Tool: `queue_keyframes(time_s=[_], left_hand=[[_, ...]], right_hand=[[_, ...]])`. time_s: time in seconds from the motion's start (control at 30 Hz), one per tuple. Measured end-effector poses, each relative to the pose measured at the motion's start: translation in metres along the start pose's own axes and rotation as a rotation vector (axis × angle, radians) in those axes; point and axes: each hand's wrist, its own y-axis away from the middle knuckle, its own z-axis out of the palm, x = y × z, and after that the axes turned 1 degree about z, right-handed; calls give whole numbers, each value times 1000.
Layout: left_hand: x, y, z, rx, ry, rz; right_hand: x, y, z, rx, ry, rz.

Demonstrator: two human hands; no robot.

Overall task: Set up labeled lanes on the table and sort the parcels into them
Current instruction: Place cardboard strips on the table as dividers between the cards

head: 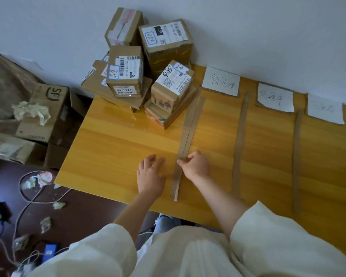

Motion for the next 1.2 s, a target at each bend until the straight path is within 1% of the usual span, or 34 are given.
queue_keyframes(time_s=[0.13, 0.47, 0.7, 0.9, 0.97, 1.1, 1.2], left_hand=[[0, -1, -4, 0, -37, 31], [1, -4, -7, -19, -62, 40], [1, -3, -6, -19, -51, 35], [2, -3, -6, -21, -52, 31], [3, -4, -7, -24, -27, 22], [11, -8, -11, -16, 139, -13], [20, -10, -15, -1, 178, 14]], right_hand=[[-11, -2, 4, 21, 9, 74], [-14, -10, 5, 11, -67, 120], [-1, -15, 1, -51, -162, 77], [13, -14, -14, -50, -265, 58], [17, -12, -22, -39, -301, 53], [26, -7, -43, 0, -369, 28], [32, -4, -58, 31, -418, 4]])
